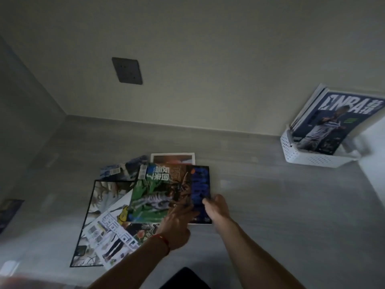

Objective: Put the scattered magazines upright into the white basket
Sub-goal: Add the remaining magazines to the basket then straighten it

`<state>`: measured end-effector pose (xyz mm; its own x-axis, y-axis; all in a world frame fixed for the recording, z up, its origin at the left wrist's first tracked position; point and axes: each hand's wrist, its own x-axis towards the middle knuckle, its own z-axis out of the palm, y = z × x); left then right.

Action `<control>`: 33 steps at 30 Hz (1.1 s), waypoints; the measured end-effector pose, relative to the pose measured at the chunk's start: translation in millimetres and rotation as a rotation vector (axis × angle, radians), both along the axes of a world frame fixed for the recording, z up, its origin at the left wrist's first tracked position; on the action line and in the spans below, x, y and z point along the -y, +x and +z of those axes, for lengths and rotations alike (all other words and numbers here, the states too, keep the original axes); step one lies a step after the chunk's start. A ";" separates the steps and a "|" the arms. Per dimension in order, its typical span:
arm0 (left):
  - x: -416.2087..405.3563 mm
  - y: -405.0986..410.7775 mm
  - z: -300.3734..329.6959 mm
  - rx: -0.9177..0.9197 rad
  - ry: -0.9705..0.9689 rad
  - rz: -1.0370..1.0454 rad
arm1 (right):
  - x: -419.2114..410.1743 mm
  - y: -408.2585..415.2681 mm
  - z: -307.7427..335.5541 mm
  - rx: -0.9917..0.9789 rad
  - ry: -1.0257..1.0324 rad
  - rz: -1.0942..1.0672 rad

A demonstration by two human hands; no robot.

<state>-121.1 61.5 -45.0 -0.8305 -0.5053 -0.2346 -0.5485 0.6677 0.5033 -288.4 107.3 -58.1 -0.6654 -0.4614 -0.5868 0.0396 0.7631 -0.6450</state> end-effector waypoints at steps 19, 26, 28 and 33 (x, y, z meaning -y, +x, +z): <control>54.1 -137.1 70.5 -0.239 0.352 0.077 | -131.2 -151.2 69.4 0.107 -0.539 0.071; -0.6 -205.4 96.8 -0.565 0.408 0.256 | -184.1 -244.9 89.1 0.202 -0.725 -0.197; -17.2 -226.8 111.2 -0.623 0.464 0.246 | -202.3 -261.4 79.9 0.379 -0.783 -0.252; -44.7 -282.3 137.1 -0.784 0.698 0.241 | -221.6 -290.9 74.8 0.226 -0.703 -0.192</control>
<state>-403.3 106.1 92.1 -0.7710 -0.6365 0.0201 0.0142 0.0143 0.9998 -579.3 328.9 16.6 -0.6703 -0.6653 -0.3288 0.3188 0.1420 -0.9371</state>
